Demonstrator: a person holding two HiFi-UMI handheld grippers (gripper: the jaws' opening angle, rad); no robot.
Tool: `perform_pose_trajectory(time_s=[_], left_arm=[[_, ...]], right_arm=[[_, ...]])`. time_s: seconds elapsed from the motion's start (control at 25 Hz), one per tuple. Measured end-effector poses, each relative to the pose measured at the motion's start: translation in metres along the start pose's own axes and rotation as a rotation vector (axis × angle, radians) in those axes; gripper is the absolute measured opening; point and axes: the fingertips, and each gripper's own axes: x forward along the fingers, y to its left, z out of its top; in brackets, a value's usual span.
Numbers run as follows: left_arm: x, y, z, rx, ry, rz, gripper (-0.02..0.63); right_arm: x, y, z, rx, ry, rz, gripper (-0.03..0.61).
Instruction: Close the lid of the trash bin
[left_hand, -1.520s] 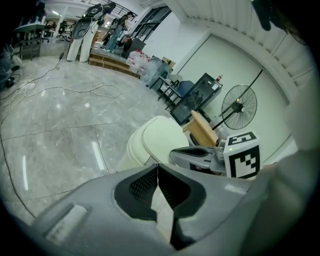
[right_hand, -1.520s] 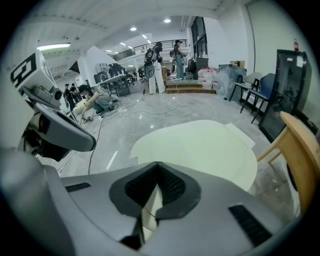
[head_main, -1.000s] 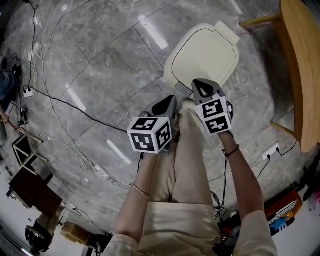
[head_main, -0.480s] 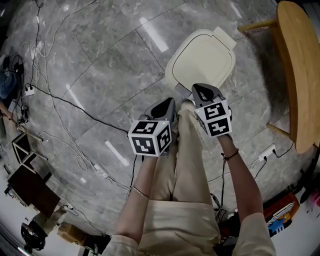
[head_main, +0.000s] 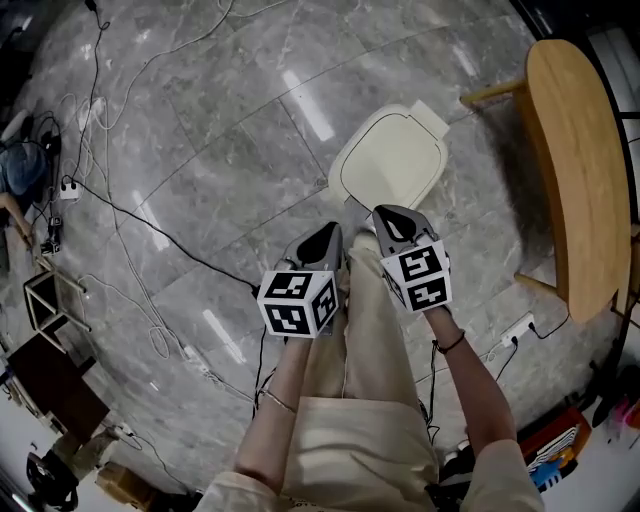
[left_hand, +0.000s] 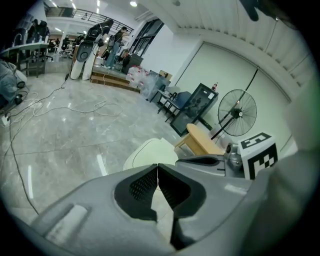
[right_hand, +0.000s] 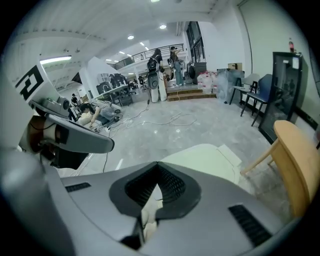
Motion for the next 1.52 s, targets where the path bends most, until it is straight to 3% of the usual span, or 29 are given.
perform_pose_trajectory(time_s=[0.44,0.8,1.52], left_arm=[[-0.060,-0.038,0.057,0.060,-0.092,-0.001,0.023],[-0.104,-0.075,0.122,0.263,-0.214,-0.029,0.023],[-0.197,-0.107,0.208,0.359,-0.471,-0.026,0.023]], right_arm=[[-0.067,0.019,0.060,0.071,-0.112,0.015,0.005],[-0.128,0.001,0.141,0.041,-0.271,0.016,0.005],[-0.227,0.022,0.241,-0.008,-0.524,0.063,0.005]])
